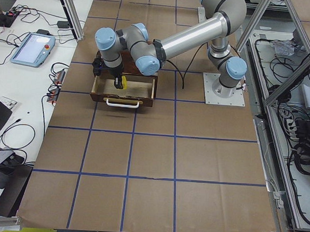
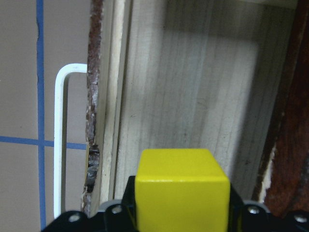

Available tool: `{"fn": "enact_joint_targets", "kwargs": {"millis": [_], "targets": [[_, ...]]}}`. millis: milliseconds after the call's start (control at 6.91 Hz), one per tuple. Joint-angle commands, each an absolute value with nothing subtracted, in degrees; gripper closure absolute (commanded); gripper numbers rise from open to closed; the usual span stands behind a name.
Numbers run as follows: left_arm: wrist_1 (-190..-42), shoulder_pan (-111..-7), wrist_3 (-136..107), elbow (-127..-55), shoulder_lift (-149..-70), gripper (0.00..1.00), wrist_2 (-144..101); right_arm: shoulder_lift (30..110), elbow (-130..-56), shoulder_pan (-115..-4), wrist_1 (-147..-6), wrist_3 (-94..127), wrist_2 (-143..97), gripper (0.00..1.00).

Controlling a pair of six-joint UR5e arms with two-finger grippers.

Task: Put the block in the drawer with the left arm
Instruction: 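Carry the yellow cube over the open drawer and release it inside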

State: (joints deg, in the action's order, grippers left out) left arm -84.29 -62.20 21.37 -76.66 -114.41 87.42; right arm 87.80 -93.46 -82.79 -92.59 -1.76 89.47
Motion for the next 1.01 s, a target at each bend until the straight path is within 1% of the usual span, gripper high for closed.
{"fn": "enact_joint_targets", "kwargs": {"millis": [0,145,289,434,868], "targets": [[-82.6,-62.2,21.4,-76.9,-115.7,0.74,87.5,87.8,-93.4,-82.8,-92.5,-1.8,89.5,0.00],[-82.6,-62.2,21.4,-77.1,-115.8,0.71,87.5,87.8,-93.4,-82.8,-92.5,-1.8,89.5,0.00],[-82.5,-62.3,21.4,-76.9,-116.2,0.45,87.5,87.8,-93.4,-82.8,-92.6,-1.8,89.5,0.00],[-82.6,-62.4,21.6,-77.0,-116.2,0.01,87.5,87.8,-93.5,-82.8,-92.6,-1.8,89.5,0.00],[-83.0,-62.5,21.5,-76.0,-114.2,0.01,88.2,87.8,-93.5,-82.8,-92.6,-1.8,89.5,0.00]]}}
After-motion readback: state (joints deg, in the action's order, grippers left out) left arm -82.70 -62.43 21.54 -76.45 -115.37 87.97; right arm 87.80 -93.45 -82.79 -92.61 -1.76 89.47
